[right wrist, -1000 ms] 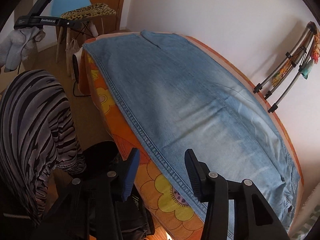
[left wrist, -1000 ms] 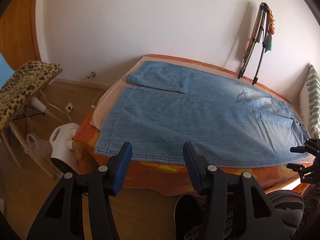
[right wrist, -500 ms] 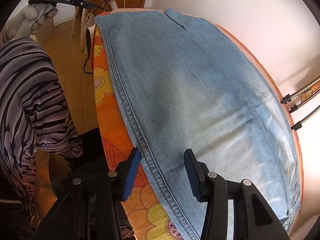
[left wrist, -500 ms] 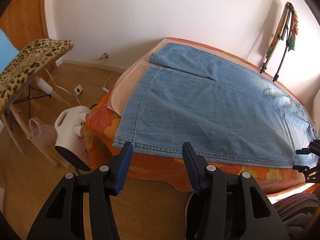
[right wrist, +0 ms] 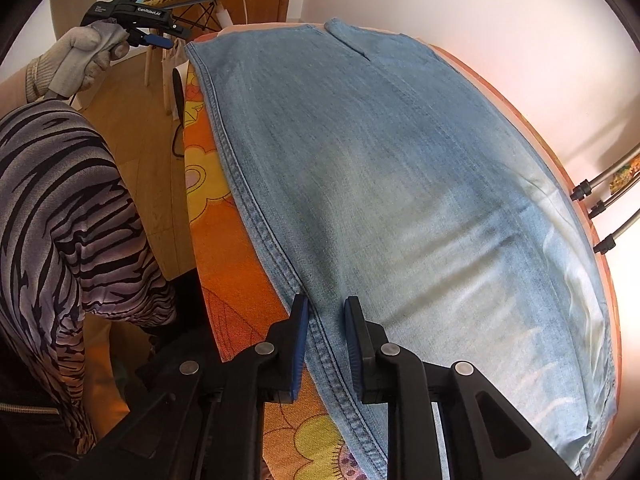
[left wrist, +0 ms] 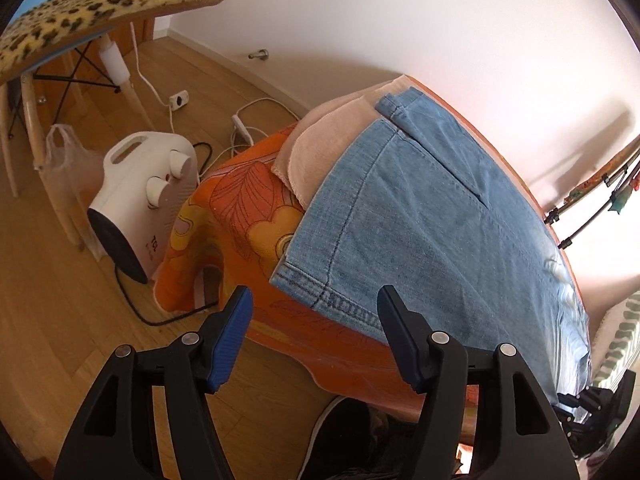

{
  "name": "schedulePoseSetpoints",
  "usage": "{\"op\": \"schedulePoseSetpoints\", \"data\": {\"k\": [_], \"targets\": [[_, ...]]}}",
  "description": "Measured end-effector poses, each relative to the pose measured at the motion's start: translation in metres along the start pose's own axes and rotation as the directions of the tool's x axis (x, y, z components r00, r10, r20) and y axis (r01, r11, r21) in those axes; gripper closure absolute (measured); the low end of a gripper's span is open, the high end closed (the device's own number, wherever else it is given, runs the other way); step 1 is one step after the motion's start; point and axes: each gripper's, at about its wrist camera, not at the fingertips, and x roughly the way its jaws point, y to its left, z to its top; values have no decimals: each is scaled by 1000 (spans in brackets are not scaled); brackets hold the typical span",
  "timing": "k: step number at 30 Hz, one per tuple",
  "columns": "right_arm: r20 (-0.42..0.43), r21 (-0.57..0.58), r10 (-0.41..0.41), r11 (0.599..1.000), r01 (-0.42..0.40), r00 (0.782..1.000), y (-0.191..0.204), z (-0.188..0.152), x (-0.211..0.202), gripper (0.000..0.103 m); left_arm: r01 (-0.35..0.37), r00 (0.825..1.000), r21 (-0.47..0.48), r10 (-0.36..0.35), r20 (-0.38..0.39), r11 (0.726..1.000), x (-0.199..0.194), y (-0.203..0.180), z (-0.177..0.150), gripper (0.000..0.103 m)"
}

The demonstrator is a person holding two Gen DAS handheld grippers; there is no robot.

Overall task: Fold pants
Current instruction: 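Move both grippers down to the leg hems of the jeans, then close both grippers on the jeans leg hems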

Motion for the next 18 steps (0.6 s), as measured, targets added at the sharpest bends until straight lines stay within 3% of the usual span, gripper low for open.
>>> {"op": "schedulePoseSetpoints", "data": {"k": [2,4,8,11,18], "targets": [[2,4,-5,1000,5,1000,1,0,0,86,12,1000,-23,-12,-1,1000,4,1,0,42],[1,0,-16,1000,16,1000,3,0,-1,85,33,999,-48,-33,4,998,6,3,0,58],[1,-16,-39,999,39,999,6,0,-2,85,59,998,-81,-56,31,995,8,2,0,70],[2,-26,-68,997,68,998,9,-1,-4,74,56,997,-86,-51,57,995,4,5,1,97],[-3,-14,-89,996,89,996,7,-6,-5,67,50,995,-83,-43,86,995,-3,12,1,100]]}}
